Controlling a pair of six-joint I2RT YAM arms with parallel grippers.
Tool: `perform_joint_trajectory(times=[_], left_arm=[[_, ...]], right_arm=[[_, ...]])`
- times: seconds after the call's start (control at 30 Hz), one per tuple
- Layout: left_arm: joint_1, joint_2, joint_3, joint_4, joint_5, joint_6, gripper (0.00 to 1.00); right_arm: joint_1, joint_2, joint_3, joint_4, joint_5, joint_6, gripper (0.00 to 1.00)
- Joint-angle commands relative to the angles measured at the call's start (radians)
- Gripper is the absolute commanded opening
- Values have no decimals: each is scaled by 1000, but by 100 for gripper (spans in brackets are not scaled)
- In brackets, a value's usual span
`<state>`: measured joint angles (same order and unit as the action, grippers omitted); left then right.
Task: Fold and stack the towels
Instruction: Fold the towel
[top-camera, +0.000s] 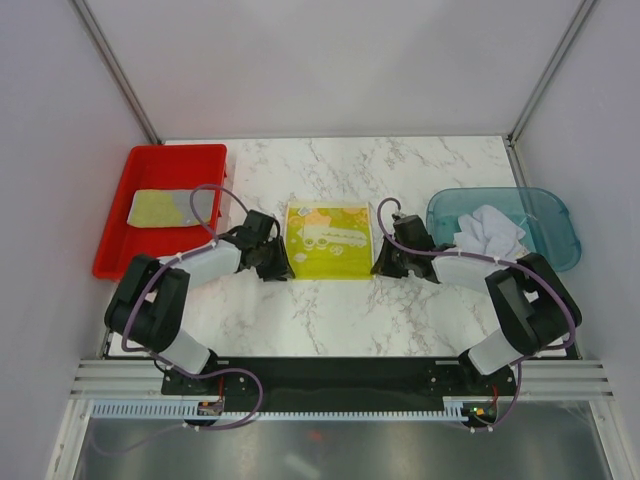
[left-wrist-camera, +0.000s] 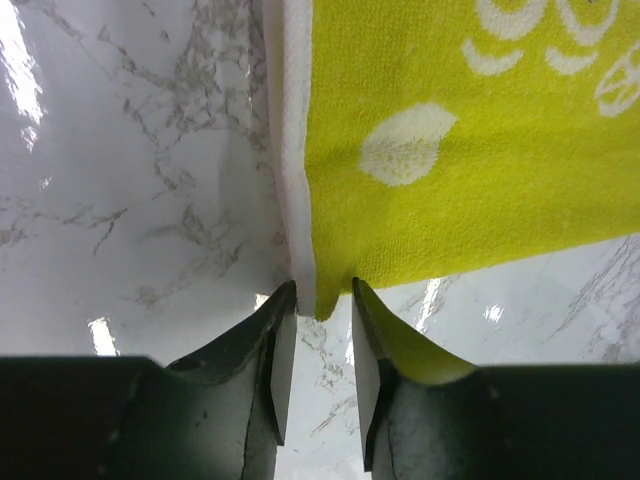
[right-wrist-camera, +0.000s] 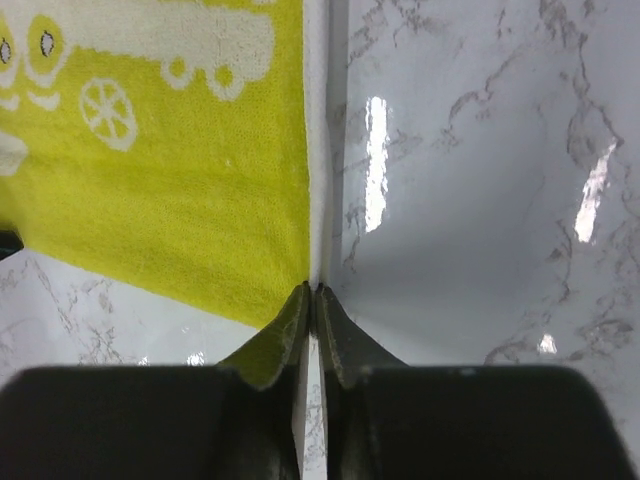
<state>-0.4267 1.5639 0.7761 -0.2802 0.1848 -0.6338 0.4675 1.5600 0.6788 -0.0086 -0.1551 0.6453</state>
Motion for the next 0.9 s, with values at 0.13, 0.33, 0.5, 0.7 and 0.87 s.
perform_joint_trajectory(times=[0.13, 0.33, 0.5, 0.7, 0.87], left_arm=[[2, -68, 119, -273, -132, 22, 49], [22, -30, 374, -314, -182, 65, 55], [28, 143, 592, -229, -113, 154, 50], [55, 390, 784, -172, -47, 194, 34], [75, 530, 887, -165, -28, 203, 31]], right_arm=[[7, -77, 68, -224, 126, -12, 29], [-6, -51, 247, -338, 189, -64, 39], [-33, 82, 460, -327, 172, -119, 26], [-75, 296, 706, -285, 157, -203, 5], [-116, 432, 792, -208, 63, -213, 1]])
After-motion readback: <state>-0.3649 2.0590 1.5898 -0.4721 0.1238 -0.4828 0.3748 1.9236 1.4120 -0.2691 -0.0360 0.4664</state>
